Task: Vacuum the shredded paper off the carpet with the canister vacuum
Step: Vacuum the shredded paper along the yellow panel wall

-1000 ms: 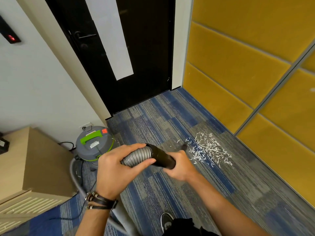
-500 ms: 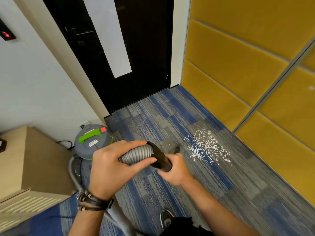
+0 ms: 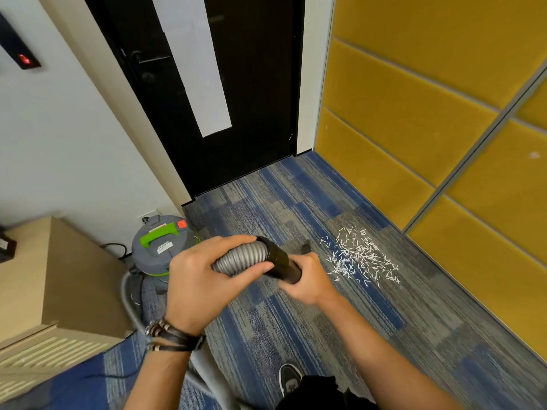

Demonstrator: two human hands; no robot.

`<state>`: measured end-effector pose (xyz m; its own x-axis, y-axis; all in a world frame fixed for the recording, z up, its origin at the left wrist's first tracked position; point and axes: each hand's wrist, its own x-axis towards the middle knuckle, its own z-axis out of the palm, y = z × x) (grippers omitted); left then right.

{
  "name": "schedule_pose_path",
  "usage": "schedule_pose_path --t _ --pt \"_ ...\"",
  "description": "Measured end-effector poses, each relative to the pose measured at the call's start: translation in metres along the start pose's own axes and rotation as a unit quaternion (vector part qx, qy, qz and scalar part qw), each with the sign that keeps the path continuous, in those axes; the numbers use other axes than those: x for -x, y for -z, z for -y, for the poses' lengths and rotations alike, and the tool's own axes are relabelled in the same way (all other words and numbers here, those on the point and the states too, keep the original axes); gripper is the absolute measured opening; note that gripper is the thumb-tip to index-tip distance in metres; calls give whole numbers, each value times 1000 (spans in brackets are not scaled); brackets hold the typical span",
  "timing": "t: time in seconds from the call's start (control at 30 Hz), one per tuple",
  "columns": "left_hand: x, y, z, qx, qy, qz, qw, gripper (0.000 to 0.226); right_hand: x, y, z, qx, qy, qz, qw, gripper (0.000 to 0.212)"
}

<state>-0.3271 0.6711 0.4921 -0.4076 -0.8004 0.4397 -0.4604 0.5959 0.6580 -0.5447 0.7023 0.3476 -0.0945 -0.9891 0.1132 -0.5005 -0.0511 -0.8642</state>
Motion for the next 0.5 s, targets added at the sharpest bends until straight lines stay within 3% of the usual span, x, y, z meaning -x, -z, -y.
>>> schedule_pose_path --t 0.13,0.27,0.4,0.5 --pt "-6 -27 13 -1 37 30 999 43 -12 11 -17 25 -22 31 999 15" --pt "-6 -48 14 48 46 64 996 43 4 20 -33 25 -33 22 999 27" --pt "-6 -57 16 66 50 80 993 42 17 22 -49 22 -57 15 998 7" --pt "-7 -61 14 62 53 48 996 44 9 24 -53 29 -52 3 998 10"
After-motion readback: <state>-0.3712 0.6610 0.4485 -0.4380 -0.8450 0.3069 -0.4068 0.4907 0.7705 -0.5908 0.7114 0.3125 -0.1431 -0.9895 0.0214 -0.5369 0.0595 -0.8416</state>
